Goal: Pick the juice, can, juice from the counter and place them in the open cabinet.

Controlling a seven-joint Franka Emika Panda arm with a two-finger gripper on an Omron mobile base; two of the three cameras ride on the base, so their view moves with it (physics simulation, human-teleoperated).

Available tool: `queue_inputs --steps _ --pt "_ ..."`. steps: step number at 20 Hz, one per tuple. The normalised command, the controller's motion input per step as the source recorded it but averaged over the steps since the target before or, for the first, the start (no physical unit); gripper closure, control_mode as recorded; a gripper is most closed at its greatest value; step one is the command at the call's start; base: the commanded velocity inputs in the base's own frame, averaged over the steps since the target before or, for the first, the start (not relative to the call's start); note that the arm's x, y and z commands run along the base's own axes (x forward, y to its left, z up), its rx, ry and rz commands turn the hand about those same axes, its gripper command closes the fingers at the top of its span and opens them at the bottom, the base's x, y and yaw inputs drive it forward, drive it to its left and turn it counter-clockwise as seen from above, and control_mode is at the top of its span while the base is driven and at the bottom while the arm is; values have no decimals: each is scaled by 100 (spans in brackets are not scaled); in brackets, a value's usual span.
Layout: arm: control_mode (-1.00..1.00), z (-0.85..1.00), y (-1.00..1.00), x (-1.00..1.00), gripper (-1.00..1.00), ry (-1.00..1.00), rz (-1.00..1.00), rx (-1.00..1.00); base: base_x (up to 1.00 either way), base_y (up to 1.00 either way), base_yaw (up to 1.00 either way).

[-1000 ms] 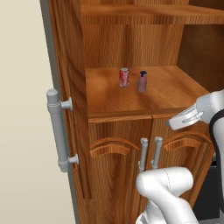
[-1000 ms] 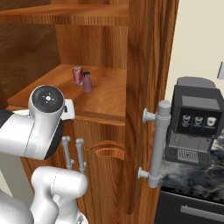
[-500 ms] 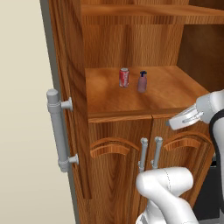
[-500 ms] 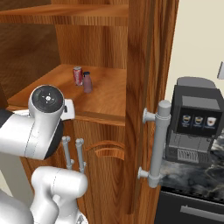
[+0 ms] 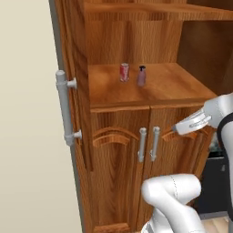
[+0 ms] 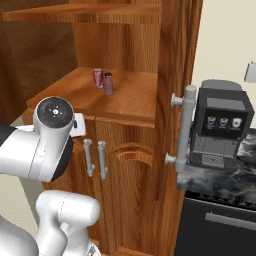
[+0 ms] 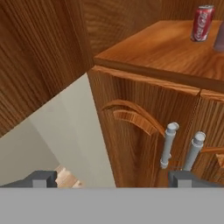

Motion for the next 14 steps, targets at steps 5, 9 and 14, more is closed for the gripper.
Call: queue_inputs --steps 5,9,14 --pt "100 0 0 0 -100 0 0 0 -71 5 -4" --pt "100 0 0 0 -100 0 0 0 -57 3 -35" --pt "100 0 0 0 -100 0 0 0 -14 16 -80"
